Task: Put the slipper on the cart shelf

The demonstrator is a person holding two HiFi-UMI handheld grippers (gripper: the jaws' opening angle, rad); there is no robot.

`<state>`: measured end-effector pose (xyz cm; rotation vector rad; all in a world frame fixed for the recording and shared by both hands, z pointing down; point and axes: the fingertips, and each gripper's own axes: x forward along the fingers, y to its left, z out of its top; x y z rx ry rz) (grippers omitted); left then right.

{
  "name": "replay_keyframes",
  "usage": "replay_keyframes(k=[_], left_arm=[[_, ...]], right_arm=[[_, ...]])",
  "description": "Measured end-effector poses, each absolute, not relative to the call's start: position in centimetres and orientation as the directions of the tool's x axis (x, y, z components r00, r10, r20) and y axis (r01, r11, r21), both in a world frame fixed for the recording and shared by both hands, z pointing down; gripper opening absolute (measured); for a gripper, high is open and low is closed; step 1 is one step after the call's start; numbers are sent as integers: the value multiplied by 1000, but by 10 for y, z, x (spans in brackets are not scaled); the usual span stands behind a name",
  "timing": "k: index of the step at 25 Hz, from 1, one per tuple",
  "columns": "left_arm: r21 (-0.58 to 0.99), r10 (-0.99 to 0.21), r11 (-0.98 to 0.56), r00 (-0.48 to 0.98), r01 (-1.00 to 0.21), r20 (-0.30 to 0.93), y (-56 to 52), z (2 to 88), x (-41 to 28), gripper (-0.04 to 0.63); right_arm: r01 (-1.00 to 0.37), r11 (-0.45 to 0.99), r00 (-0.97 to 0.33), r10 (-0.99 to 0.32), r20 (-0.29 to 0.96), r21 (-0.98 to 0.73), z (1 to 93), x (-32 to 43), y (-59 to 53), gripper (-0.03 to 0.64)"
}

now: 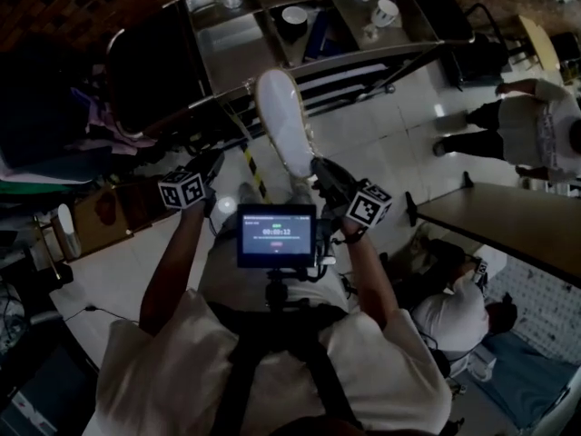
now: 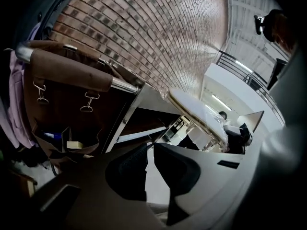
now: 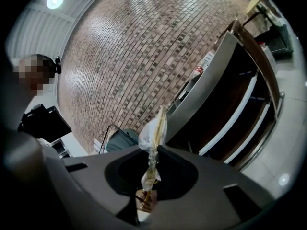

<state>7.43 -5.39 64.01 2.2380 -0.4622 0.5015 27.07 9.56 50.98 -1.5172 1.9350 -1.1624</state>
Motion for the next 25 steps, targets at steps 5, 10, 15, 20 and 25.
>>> replay_keyframes(k=[5,10,15,20,25], left_arm=[[613,-259,-564,824,-553,504,-48,632,105,26],[613,-321,-527,806,-589,498,-34,624,145,26],[606,-387,-482,774,-633,501,-22,625,158,26],[590,-445,-441,736,-676,511,-19,625,158,26],[598,-485,-381,703,-705,520,-5,628,150,26]], right_arm=[[-519,108,-442,-883,158,-848,527,300,109,54],[-505,170,-531,-834,150,-846,535,341,107,54],[-477,233,-631,-762,146,-848,540,354,101,54],[-431,267,-715,-684,146,-862,557,355,92,54],[-426,279,-778,-599,191,-861,575,349,86,54]])
